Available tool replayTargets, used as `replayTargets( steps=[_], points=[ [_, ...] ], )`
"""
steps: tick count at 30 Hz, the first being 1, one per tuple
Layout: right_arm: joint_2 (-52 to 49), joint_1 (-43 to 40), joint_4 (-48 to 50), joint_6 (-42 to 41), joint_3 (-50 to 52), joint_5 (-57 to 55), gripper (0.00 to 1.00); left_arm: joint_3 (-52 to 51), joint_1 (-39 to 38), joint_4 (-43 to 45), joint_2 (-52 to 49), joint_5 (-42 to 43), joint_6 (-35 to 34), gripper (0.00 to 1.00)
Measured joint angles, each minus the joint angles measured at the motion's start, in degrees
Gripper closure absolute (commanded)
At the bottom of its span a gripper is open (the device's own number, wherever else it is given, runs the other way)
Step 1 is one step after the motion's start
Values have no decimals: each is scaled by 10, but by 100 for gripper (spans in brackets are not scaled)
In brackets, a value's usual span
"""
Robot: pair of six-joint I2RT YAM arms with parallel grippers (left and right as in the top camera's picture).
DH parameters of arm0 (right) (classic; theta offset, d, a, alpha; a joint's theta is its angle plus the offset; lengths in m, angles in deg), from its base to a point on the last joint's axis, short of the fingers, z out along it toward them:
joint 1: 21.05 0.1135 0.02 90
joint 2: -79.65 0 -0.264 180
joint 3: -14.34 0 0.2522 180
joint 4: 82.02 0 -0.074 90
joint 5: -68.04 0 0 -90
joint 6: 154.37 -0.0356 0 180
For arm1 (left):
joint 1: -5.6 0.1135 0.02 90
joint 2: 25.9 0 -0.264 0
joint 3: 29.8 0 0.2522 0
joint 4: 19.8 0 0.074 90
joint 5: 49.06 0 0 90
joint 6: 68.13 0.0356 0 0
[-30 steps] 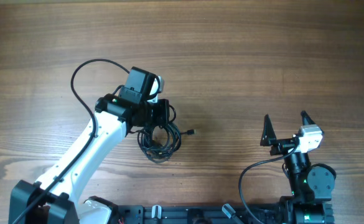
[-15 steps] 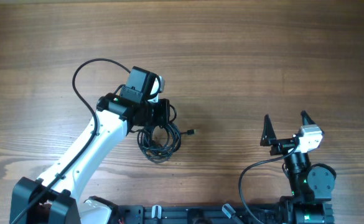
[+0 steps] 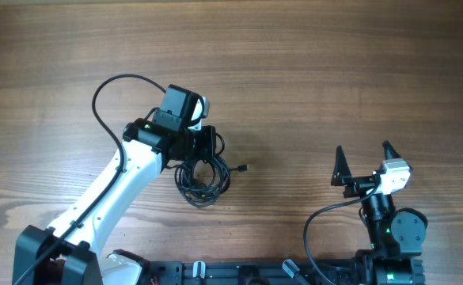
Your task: Untangle cables
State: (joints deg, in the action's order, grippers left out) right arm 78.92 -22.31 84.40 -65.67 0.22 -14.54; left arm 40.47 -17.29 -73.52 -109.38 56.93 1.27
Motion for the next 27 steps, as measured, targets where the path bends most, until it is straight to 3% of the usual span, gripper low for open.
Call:
replayTargets(
  steps=[10,20,27],
  points=[
    [0,0,0,0,0,0,0,0,0,55,0,0,0,96],
    [0,0,0,0,0,0,0,0,2,34,0,-30,3,96],
    [0,0,5,-4,0,14,0,0,54,35,0,104,93,96]
  ],
)
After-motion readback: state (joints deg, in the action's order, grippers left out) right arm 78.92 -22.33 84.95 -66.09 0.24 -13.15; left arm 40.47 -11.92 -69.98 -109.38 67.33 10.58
